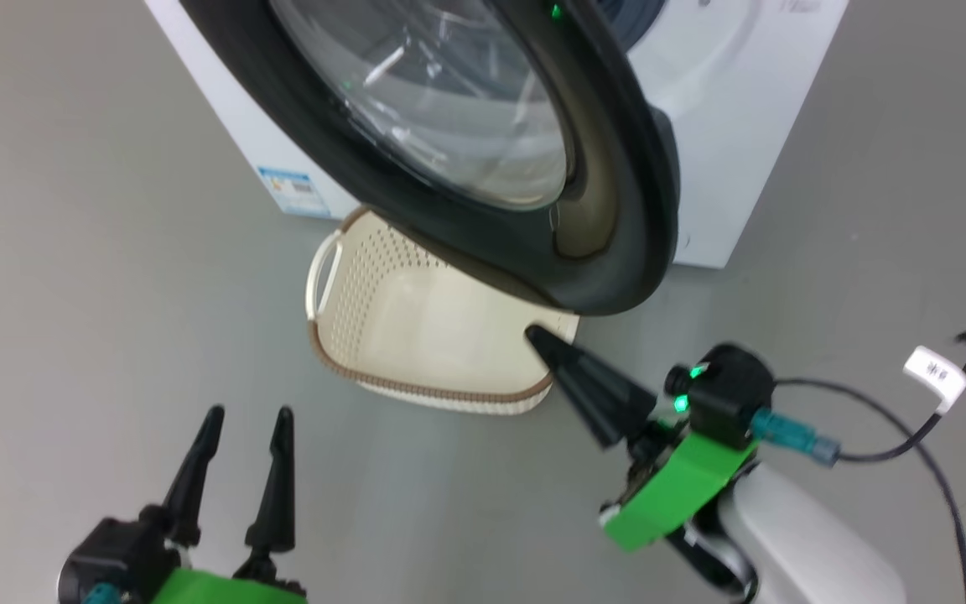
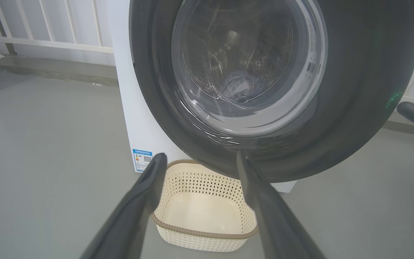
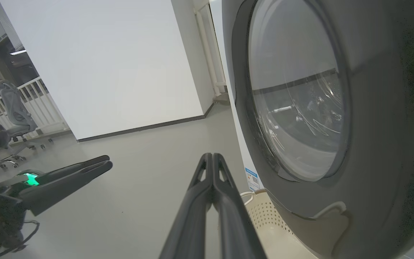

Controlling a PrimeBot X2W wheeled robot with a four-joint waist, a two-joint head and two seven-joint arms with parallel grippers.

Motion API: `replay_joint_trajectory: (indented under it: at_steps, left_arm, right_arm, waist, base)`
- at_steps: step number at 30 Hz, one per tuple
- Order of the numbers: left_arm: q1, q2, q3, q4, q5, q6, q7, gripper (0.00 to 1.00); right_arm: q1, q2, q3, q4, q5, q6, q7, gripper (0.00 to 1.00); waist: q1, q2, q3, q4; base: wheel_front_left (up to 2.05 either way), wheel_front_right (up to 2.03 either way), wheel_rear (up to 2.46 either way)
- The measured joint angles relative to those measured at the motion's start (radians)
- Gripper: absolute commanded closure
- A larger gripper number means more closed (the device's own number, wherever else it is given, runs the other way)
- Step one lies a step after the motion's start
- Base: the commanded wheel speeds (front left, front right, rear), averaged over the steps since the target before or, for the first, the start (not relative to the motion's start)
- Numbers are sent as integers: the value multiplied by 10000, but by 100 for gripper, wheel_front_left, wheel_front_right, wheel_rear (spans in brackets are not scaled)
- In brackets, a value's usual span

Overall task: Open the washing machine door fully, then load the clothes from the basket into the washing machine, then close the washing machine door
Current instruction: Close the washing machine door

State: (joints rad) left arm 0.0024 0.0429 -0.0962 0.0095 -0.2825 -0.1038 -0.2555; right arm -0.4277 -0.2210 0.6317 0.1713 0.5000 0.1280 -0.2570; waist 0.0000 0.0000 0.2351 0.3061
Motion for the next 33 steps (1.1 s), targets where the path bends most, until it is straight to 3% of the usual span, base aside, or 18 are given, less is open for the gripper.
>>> replay_joint_trajectory:
  at_steps: [20,33]
  left_arm:
    - [-1759,-98,-742,-104,-594,111,0,0]
    - [-3101,-125,-1250,-268,-949,21,0,0]
  right_arm:
    - [-2852,-75,-2830,665,-1135,17,-2,100]
    - [-6187,-380,-3300,1944,-1206,17,-2,100]
  waist:
    - [0,0,2544,374]
    - [0,0,4169,446]
  base:
    - [0,0,0]
    - [0,0,0]
